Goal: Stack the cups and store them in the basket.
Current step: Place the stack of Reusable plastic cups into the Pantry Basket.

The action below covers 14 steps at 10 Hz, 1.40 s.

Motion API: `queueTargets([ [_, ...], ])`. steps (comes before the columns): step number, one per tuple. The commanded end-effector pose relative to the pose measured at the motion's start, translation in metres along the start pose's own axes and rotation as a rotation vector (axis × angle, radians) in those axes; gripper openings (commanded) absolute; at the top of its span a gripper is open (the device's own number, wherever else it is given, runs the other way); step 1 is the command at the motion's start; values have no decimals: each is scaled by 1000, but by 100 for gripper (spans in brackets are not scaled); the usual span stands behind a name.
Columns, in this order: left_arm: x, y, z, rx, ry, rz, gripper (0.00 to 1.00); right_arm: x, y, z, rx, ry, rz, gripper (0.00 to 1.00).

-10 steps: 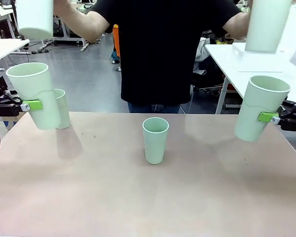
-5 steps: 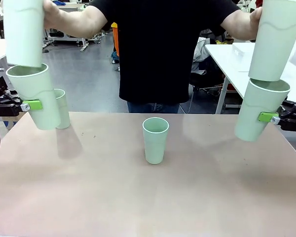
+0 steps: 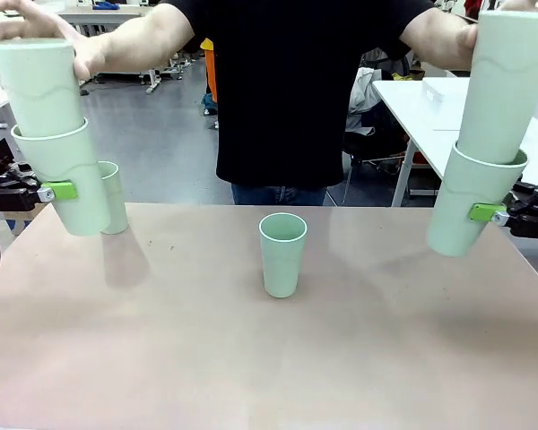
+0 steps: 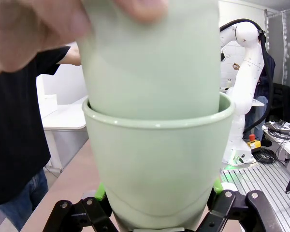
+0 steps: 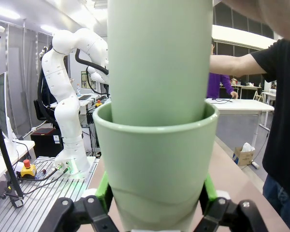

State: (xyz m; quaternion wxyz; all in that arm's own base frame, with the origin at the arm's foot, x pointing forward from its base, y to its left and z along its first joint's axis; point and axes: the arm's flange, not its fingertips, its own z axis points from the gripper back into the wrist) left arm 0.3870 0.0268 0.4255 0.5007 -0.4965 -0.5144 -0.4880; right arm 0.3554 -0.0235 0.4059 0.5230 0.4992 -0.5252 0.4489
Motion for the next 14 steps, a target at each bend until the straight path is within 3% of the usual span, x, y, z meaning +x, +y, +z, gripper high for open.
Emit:
queueTargets([
  [1, 1, -1, -1, 3, -7, -6, 87, 2, 1, 1, 1, -6, 7, 86],
  [14, 1, -1, -1, 3, -7, -6, 87, 2, 1, 1, 1, -6, 7, 86],
])
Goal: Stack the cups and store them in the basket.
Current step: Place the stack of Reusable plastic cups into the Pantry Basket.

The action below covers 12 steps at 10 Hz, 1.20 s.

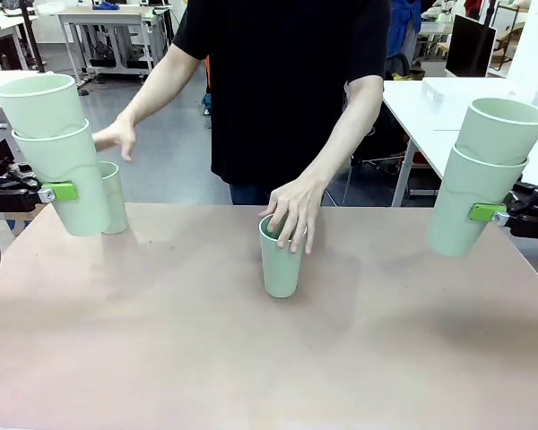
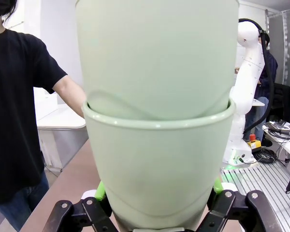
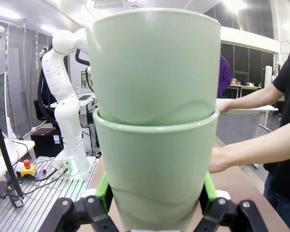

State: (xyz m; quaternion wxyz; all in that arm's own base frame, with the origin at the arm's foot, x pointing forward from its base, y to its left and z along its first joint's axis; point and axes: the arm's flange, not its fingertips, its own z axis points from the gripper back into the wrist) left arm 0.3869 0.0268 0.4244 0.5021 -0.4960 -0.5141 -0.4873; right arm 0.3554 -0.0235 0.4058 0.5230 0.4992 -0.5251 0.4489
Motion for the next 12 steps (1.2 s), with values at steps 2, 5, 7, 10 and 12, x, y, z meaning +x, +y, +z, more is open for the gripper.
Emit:
queueTargets([
  [2, 2, -1, -1, 1, -8, -8, 87, 3, 1, 1, 1, -6, 7, 86],
  [5, 2, -1, -1, 1, -8, -8, 87, 3, 1, 1, 1, -6, 7, 86],
  [7, 2, -1, -1, 1, -8, -8, 87, 3, 1, 1, 1, -6, 7, 86],
  [10, 2, -1, -1, 1, -8, -8, 87, 3, 1, 1, 1, -6, 7, 86],
  [12, 2, -1, -1, 1, -8, -8, 87, 3, 1, 1, 1, -6, 7, 86],
])
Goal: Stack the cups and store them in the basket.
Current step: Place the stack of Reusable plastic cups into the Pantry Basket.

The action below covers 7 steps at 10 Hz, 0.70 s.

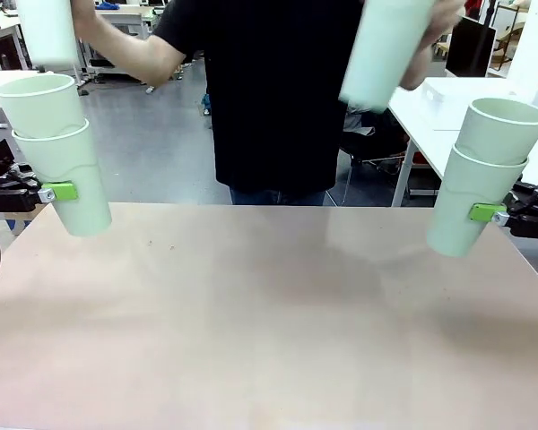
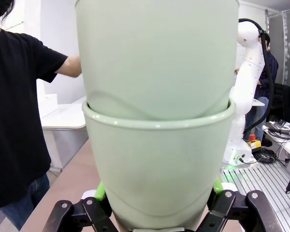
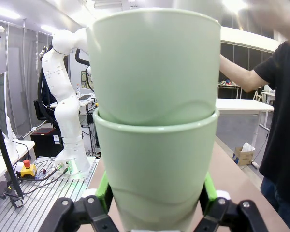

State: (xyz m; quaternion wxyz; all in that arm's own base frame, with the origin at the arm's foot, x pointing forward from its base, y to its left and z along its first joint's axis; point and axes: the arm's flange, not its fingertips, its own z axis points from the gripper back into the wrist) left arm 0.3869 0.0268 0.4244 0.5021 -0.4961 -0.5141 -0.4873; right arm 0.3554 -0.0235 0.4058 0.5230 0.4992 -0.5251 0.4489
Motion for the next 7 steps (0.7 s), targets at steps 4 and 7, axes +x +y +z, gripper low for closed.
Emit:
queueTargets([
  [4, 2, -1, -1, 1, -8, -8, 87, 3, 1, 1, 1, -6, 8, 86],
  [7, 2, -1, -1, 1, -8, -8, 87, 3, 1, 1, 1, -6, 8, 86],
])
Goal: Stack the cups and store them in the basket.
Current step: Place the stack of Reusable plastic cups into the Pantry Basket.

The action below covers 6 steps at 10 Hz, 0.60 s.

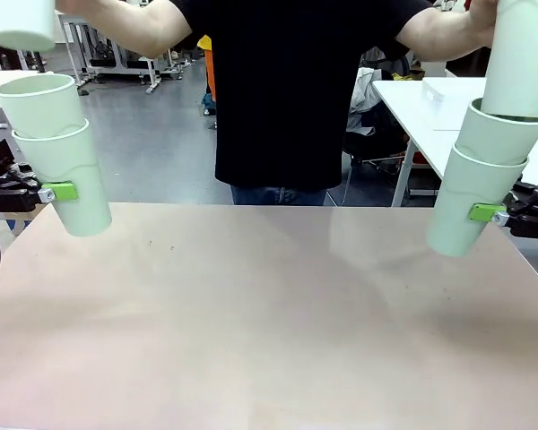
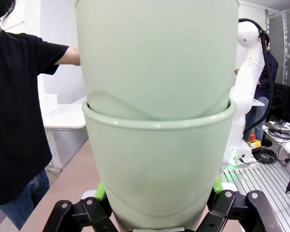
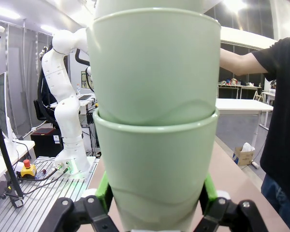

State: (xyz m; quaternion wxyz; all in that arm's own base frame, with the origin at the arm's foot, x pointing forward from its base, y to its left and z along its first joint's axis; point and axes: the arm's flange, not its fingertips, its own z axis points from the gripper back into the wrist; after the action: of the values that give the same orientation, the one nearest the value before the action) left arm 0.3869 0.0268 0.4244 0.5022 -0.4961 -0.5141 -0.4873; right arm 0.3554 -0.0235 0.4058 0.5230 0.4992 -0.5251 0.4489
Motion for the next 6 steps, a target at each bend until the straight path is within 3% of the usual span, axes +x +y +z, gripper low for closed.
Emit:
queueTargets([
  [1, 2, -1, -1, 1, -8, -8, 87, 3, 1, 1, 1, -6, 8, 86],
  [6, 2, -1, -1, 1, -8, -8, 87, 3, 1, 1, 1, -6, 8, 86],
])
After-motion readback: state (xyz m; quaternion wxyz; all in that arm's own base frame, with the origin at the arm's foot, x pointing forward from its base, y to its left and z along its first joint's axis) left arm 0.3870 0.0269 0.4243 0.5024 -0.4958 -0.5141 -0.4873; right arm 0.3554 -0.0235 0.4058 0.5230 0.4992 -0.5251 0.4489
